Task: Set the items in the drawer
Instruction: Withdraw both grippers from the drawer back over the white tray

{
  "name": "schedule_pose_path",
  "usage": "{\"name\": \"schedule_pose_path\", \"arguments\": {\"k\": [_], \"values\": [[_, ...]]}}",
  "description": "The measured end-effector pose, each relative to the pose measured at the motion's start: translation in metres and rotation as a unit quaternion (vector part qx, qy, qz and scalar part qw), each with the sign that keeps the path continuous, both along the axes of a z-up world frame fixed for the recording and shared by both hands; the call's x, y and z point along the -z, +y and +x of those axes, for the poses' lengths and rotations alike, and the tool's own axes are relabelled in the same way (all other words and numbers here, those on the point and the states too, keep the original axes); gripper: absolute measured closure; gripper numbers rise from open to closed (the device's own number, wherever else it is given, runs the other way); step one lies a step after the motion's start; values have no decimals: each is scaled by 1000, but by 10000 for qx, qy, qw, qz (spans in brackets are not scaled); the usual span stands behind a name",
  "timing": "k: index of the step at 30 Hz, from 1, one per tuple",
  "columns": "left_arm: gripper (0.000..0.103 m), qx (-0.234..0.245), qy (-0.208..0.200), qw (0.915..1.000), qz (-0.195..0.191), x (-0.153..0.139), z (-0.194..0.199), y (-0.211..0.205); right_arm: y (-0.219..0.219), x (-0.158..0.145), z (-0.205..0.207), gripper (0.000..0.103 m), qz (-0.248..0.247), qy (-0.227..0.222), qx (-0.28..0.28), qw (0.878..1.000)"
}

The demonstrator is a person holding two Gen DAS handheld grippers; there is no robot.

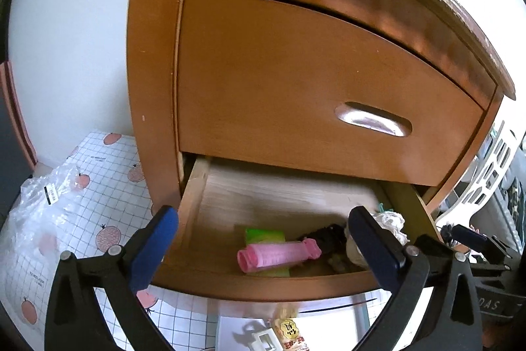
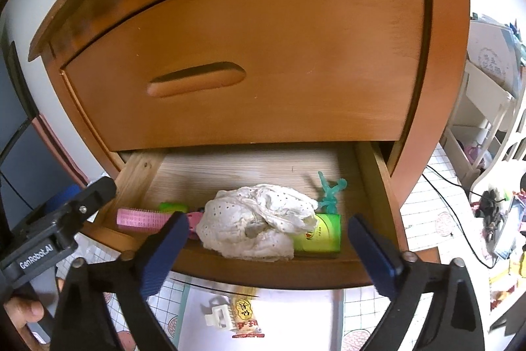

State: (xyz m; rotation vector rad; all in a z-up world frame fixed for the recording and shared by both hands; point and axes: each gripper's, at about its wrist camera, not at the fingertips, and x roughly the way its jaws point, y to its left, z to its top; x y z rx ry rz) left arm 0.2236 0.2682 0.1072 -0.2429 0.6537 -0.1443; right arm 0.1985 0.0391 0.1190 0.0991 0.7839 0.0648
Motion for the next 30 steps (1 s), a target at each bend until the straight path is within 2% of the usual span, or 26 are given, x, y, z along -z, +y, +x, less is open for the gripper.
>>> {"name": "schedule_pose_path", "arguments": {"k": [9, 16, 23, 30], "values": [[0, 31, -261, 9996, -69, -6, -29, 1, -2, -2, -20, 0, 17, -196, 32, 9998], [0, 305, -244, 9991, -158, 17, -64, -7, -2, 12, -60, 0, 143, -422, 118, 9989], [0, 367, 345, 9983, -285, 62, -78, -7, -3, 49, -85, 0, 225, -224, 162, 9994], [0, 328, 1282, 9908, -282, 129, -74, -3, -8, 115, -83, 0, 423, 586, 307, 9969]]}}
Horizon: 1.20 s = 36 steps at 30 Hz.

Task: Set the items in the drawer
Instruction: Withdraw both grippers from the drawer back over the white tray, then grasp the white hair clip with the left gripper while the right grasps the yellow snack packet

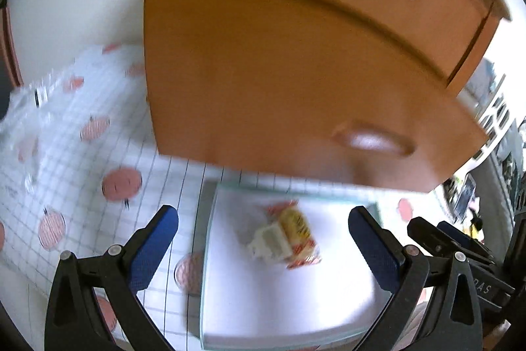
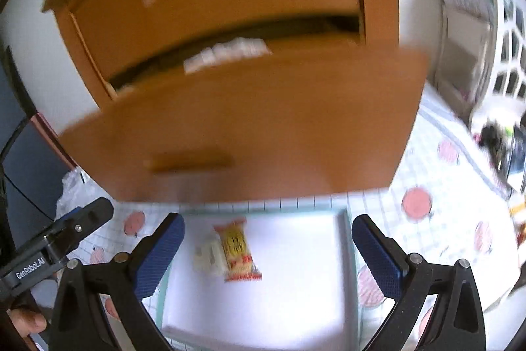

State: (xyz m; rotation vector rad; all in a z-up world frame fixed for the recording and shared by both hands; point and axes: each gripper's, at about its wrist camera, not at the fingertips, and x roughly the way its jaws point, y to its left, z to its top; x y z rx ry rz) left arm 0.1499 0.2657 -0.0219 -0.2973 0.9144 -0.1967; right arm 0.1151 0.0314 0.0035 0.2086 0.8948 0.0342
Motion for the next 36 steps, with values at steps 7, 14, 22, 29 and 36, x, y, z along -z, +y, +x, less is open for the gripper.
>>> {"name": "schedule_pose_path", "arguments": {"k": [7, 14, 22, 29, 36], "values": [[0, 67, 572, 9983, 25, 46, 0, -6, 1, 57, 4, 0, 3, 675, 20, 9977], [0, 28, 884, 9960, 138, 81, 1, -14, -1, 94, 11, 0, -38, 983, 95, 9951], [1, -10, 983, 9948, 277, 100, 17, -28, -8, 118, 23, 0, 38, 1099, 369, 9933], [5, 101, 1012, 9942, 357, 105, 32, -42, -20, 119, 28, 1, 162, 1068, 583, 9924], [10, 152, 1067, 9933, 422, 116, 39, -52, -34, 115, 25, 1, 338, 987, 872, 9907]]}}
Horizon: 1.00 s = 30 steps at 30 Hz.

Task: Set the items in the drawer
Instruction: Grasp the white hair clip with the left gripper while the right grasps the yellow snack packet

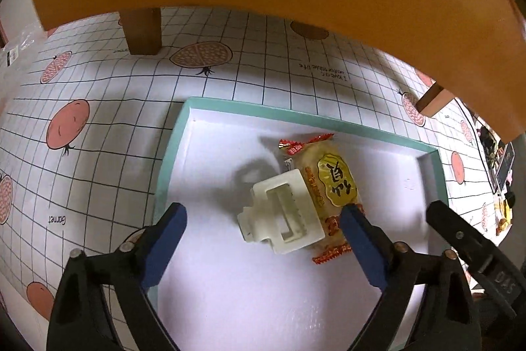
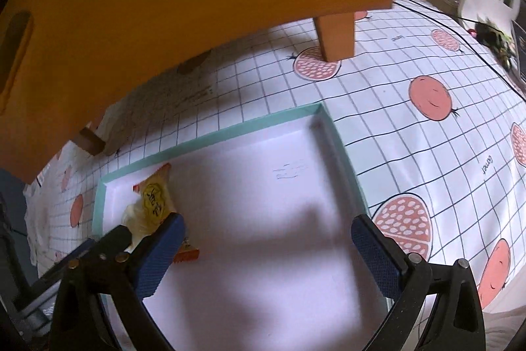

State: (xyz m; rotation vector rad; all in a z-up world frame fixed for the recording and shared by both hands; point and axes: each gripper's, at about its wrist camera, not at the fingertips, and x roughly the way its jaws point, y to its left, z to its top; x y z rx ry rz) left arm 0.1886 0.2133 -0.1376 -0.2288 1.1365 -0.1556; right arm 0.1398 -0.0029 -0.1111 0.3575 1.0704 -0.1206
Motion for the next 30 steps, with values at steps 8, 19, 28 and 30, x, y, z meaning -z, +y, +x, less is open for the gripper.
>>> {"name": "schedule_pose_path", "arguments": {"k": [8, 19, 28, 30], "values": [[21, 62, 40, 10000, 45, 9, 6, -8, -1, 0, 1, 1, -27, 0, 20, 10000], [40, 117, 118, 9998, -84, 15, 7, -10, 2, 1, 1, 1, -66, 18, -52, 10000], [51, 95, 126, 9999, -49, 12, 4, -3, 10, 0, 4, 1, -191, 2, -251, 9995], [52, 51, 149, 9999, -44, 12, 3, -1, 12, 0, 4, 1, -208, 11, -291, 9994]]}}
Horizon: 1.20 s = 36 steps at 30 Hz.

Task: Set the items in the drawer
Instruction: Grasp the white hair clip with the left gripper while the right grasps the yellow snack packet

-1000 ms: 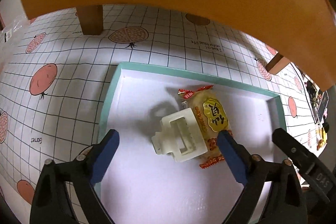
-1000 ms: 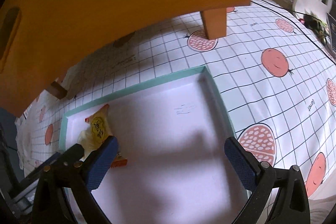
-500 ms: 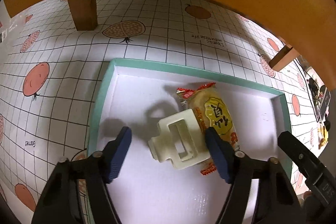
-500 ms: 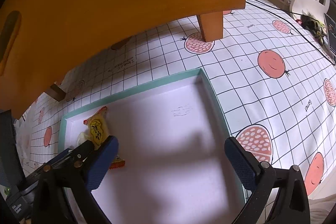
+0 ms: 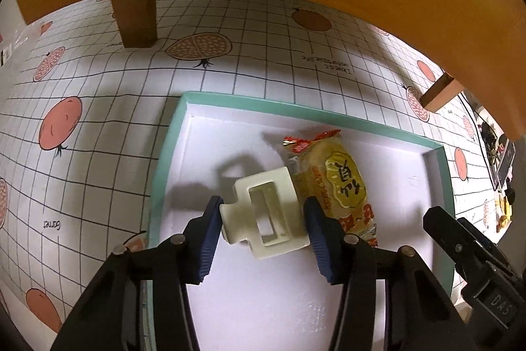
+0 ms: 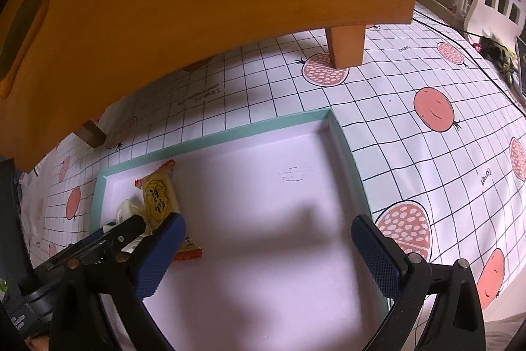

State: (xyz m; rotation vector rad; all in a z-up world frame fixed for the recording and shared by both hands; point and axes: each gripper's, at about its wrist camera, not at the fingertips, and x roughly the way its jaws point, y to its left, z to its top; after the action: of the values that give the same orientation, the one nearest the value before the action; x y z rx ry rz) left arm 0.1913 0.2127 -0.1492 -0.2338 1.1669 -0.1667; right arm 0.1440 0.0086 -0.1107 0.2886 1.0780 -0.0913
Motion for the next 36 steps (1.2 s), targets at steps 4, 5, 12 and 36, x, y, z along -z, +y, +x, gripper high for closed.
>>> {"name": "schedule_pose_path", "arguments": {"k": [4, 5, 12, 36], "values": [[52, -62, 33, 10000, -36, 1, -2, 7, 6, 1, 2, 1, -49, 15, -150, 9999], [52, -77, 36, 10000, -49, 1, -3, 8, 9, 1, 2, 1, -65, 14, -200, 9998], [52, -266, 186, 9991, -286, 5, -8, 23, 31, 3, 8, 1, -297, -11, -716, 9970], [52, -492, 441, 9954, -691, 6, -8, 43, 103, 24, 29, 15, -1143, -55, -2264, 9673]]}}
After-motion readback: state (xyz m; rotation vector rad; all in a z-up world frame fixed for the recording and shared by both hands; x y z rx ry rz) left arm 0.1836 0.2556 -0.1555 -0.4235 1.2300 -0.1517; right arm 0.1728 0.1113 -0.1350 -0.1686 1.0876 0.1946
